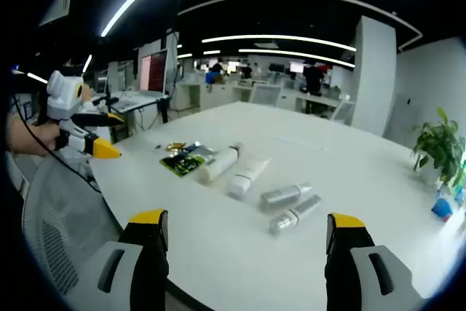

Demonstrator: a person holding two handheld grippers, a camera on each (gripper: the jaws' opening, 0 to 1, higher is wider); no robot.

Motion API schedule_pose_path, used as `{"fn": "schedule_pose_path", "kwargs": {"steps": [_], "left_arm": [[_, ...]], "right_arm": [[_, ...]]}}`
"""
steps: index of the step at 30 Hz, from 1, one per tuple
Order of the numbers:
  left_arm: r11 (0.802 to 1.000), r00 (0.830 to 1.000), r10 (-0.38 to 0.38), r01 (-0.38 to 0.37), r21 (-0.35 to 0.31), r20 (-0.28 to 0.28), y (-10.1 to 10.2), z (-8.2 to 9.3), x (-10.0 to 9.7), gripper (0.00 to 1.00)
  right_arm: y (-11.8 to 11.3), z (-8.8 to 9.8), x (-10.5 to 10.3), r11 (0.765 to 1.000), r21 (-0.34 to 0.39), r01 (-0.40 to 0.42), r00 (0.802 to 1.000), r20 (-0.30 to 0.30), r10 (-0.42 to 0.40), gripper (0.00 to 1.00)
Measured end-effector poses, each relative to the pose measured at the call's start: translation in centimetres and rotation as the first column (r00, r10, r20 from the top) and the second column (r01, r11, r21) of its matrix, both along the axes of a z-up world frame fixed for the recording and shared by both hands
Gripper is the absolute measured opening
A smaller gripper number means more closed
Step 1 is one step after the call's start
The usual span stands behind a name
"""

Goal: Arrange the skincare products in the storage area until every visible bottle or jar stands upright without overlapping.

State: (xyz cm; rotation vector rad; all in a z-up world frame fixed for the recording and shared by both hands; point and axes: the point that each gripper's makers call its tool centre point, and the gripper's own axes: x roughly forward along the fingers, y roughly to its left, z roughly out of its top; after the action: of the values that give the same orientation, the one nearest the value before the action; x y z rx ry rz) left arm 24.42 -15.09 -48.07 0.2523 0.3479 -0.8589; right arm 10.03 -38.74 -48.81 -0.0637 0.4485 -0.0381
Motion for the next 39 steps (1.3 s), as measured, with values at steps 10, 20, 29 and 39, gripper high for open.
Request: {"fn": "schedule_pose_path", "kwargs": {"steps": [10, 20, 29, 39], "left_arm": [[1.000, 1.000, -0.004, 0.004, 0.001, -0.001, -0.14, -0.01, -0.09, 0.87], [1.000, 1.000, -0.004, 0.004, 0.005, -0.001, -0.23, 0.09, -0.23, 0.87], [1.000, 1.000, -0.006, 0.006, 0.011, 0.000, -0.14, -0.07, -0.12, 0.86], [1.000, 1.000, -0.006, 0.006, 0.015, -0.001, -0.10, -0.09, -0.19, 0.86]], "right_arm": [[-0.05, -0.12, 0.04, 1.000, -0.001, 0.002, 1.000, -0.003, -0.002, 0.93], [-0.05, -0.10, 0.00, 1.000, -0.002, 0.003, 1.000, -0.006, -0.003, 0.93], [-0.02, -0.11, -0.04, 1.000, -0.001, 0.004, 1.000, -0.007, -0.004, 0.92], [-0.12, -0.32, 0.01, 1.000, -0.001, 0.003, 1.000, -0.009, -0.003, 0.92]]}}
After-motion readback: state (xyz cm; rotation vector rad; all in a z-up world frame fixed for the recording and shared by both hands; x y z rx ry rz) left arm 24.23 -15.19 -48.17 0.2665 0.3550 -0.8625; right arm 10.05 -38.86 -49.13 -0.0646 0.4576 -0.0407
